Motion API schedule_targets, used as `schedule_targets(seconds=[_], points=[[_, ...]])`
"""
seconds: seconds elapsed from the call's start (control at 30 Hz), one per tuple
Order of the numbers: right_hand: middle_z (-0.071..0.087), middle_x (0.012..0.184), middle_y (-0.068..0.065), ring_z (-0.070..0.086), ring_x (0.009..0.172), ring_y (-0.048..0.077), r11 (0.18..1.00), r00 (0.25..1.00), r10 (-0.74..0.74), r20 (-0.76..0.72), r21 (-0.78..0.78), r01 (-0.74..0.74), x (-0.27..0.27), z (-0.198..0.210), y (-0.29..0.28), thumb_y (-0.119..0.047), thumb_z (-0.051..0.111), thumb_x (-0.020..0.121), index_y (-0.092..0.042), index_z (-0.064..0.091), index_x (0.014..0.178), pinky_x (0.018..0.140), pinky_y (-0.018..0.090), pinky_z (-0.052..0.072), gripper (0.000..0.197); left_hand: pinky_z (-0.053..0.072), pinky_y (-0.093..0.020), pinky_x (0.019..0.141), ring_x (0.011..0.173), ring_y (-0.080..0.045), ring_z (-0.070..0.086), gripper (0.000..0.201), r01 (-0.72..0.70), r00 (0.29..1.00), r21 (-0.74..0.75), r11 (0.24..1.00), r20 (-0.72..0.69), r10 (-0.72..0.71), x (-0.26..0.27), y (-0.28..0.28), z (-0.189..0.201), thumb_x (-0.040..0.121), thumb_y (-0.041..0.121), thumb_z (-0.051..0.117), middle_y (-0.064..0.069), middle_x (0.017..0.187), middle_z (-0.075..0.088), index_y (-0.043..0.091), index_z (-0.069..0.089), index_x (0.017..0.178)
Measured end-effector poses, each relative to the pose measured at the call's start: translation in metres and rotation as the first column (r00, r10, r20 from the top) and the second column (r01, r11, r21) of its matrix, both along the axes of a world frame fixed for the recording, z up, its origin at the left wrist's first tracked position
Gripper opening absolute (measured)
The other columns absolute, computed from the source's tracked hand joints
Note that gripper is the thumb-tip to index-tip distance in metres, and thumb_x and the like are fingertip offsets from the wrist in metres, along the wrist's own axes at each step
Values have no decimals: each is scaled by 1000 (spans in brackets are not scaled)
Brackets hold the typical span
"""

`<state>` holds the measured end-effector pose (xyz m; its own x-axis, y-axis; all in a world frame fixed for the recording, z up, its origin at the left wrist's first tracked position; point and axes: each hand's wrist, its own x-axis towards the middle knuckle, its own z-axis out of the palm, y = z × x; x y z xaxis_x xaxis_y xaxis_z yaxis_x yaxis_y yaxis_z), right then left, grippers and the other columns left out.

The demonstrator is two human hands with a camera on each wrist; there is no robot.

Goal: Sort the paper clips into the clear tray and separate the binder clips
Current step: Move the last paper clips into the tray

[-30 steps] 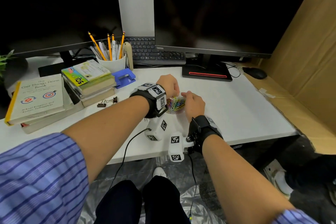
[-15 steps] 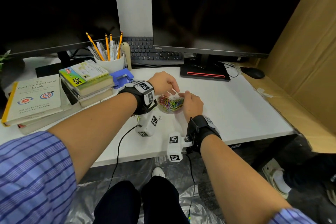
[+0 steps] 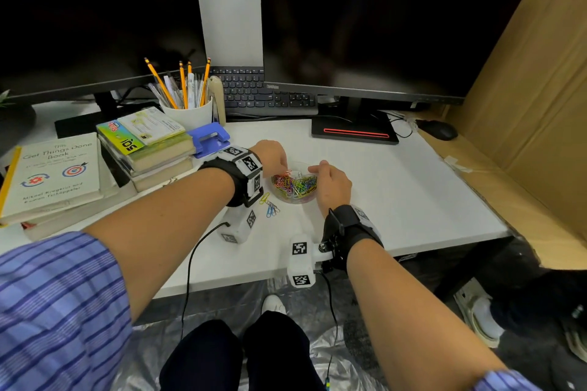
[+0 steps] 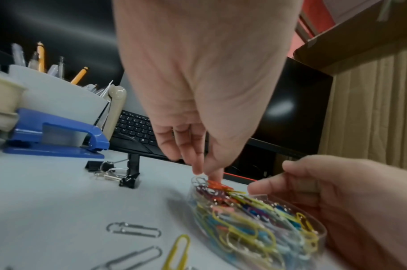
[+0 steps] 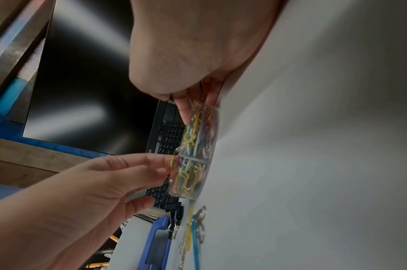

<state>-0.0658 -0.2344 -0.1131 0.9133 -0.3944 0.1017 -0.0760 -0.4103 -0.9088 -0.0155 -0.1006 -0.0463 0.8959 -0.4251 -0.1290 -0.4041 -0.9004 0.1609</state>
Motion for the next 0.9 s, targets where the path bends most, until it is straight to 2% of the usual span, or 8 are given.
schedule_targets(seconds=[0.1, 0.2, 0.33, 0.43, 0.53, 0.67, 0.8, 0.9], points=[[67, 119, 11, 57, 109, 22, 1000, 1000, -7, -4, -7, 7, 0, 0, 1, -27, 27, 102, -8, 71, 107, 81, 18, 31, 48, 45, -30, 97, 116, -23, 57, 31, 35, 999, 6, 999, -24, -35, -2, 4, 3, 93, 8, 51, -5, 127, 61, 16, 68, 118], [66, 120, 11, 57, 110, 23, 1000, 1000, -12, 4, -6, 12, 0, 0, 2, -26, 27, 102, -8, 71, 108, 83, 18, 32, 48, 47, -30, 93, 109, -24, 60, 34, 56, 998, -47, 997, 4, -56, -3, 9, 7, 91, -1, 48, -6, 121, 65, 15, 73, 108], [66, 122, 11, 57, 112, 23, 1000, 1000, -3, 5, 2, 3, 0, 0, 2, -27, 26, 102, -8, 70, 111, 85, 20, 33, 48, 49, -31, 92, 107, -25, 61, 31, 39, 999, -66, 997, 21, -37, -6, 7, 11, 89, -1, 49, -7, 116, 67, 11, 75, 100], [66, 121, 10, 57, 112, 23, 1000, 1000, -4, 2, 14, 4, 0, 1, 1, -27, 27, 102, -9, 70, 110, 88, 22, 36, 48, 47, -30, 94, 111, -22, 59, 28, 69, 997, -86, 994, 29, -67, -9, -6, 12, 92, 10, 48, -6, 119, 66, 10, 70, 110], [66, 120, 11, 57, 111, 26, 1000, 1000, 3, -11, 9, -3, 2, -1, 1, -27, 26, 102, -10, 71, 110, 95, 29, 40, 48, 46, -36, 101, 117, -25, 56, 36, 155, 985, 70, 985, -89, -149, -12, -24, 6, 97, 20, 41, -8, 128, 61, 13, 59, 126], [67, 118, 9, 57, 112, 25, 1000, 1000, 11, -6, 0, -11, 2, -3, 1, -26, 25, 102, -12, 72, 109, 97, 28, 39, 50, 44, -37, 97, 115, -30, 56, 39, 182, 975, 188, 965, -159, -152, -13, -33, 1, 98, 20, 34, -15, 126, 60, 12, 54, 131], [65, 121, 13, 56, 113, 28, 1000, 1000, 9, -13, 2, -9, 4, -2, 2, -26, 25, 102, -11, 70, 112, 98, 31, 40, 48, 48, -37, 99, 115, -27, 57, 40, 166, 978, 117, 979, -147, -148, -12, -29, 4, 93, 14, 44, -10, 127, 62, 16, 56, 132], [64, 120, 15, 56, 111, 30, 999, 999, 22, -32, -22, -23, 6, -3, 2, -25, 24, 101, -11, 69, 112, 94, 32, 40, 48, 46, -36, 102, 120, -25, 54, 42, 153, 983, 56, 987, -114, -146, -13, -27, 7, 92, 10, 44, -7, 132, 58, 17, 55, 133]])
